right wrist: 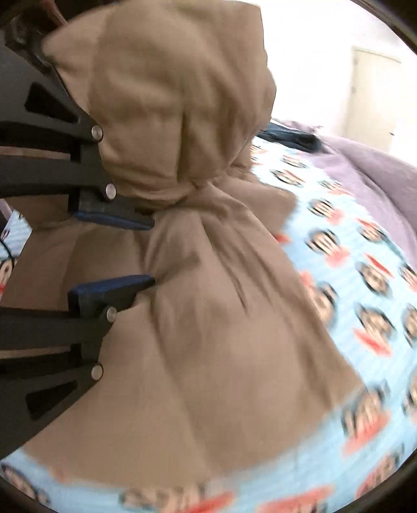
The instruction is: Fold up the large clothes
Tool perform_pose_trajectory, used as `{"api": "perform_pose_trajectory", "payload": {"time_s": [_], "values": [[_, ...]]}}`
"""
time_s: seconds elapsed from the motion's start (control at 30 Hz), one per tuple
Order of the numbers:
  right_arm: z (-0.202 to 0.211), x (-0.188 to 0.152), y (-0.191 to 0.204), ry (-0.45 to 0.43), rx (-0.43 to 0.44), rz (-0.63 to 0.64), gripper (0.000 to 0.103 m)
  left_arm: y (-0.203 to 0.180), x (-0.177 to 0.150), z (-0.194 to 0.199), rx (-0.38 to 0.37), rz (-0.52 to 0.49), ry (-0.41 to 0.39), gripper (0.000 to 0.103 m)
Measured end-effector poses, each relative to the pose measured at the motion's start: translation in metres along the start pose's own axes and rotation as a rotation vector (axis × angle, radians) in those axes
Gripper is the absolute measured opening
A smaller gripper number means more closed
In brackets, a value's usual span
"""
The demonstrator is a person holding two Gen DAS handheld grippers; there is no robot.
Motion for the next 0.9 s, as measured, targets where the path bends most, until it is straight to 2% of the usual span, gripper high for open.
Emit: {"api": "perform_pose_trajectory", "payload": {"time_s": [0.07,0.17,0.27,0.4,0.47,0.57,0.63,0.7,0.77,0.8,0.83,0.87,0.9], "values": [[0.022,0.0,-0.018,-0.04,-0.042,-0.014,0.039,-0.005,0.002,-0.02,-0.1,-0.007,0.045,0.068],[0.047,-0.008,-0.038,-0.074,-0.084,-0.04,0.045,-0.007,0.009,-0.046,-0.216,-0.021,0.111,0.068],[0.071,-0.023,-0.047,-0.091,-0.119,-0.036,0.057,0.003,0.022,-0.072,-0.267,0.002,0.16,0.076],[0.104,-0.051,-0.043,-0.098,-0.1,-0.007,0.075,-0.002,0.037,-0.093,-0.25,0.009,0.168,0.076],[0.122,-0.066,-0.034,-0.113,-0.039,0.011,0.084,-0.009,0.045,-0.101,-0.23,-0.01,0.17,0.076],[0.136,-0.082,-0.01,-0.113,0.09,0.046,0.084,-0.026,0.051,-0.108,-0.189,-0.056,0.176,0.076],[0.136,-0.094,0.002,-0.089,0.13,0.077,0.084,-0.034,0.052,-0.109,-0.167,-0.082,0.182,0.076],[0.12,-0.101,0.013,-0.066,0.11,0.103,0.084,-0.039,0.053,-0.104,-0.143,-0.113,0.172,0.076],[0.097,-0.097,0.014,-0.057,0.027,0.099,0.083,-0.044,0.057,-0.085,-0.13,-0.151,0.112,0.076],[0.09,-0.094,0.013,-0.062,-0.008,0.091,0.072,-0.043,0.058,-0.074,-0.119,-0.169,0.076,0.076],[0.086,-0.089,0.01,-0.079,-0.032,0.073,0.057,-0.041,0.061,-0.06,-0.097,-0.19,0.025,0.076],[0.087,-0.085,0.005,-0.105,-0.043,0.057,0.022,-0.034,0.065,-0.042,-0.057,-0.209,-0.044,0.076],[0.089,-0.081,-0.001,-0.127,-0.091,0.05,0.018,-0.026,0.068,-0.031,-0.026,-0.213,-0.088,0.076]]}}
Point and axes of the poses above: each gripper's, at about its wrist camera, not at the fingertips, and z roughly against the way its jaws point, y to its left, x to its top, the point moved 2 cm from there along -z, roughly the way its jaws point, and after that the axes turned 9 degrees about -y, right-handed, at the moved point
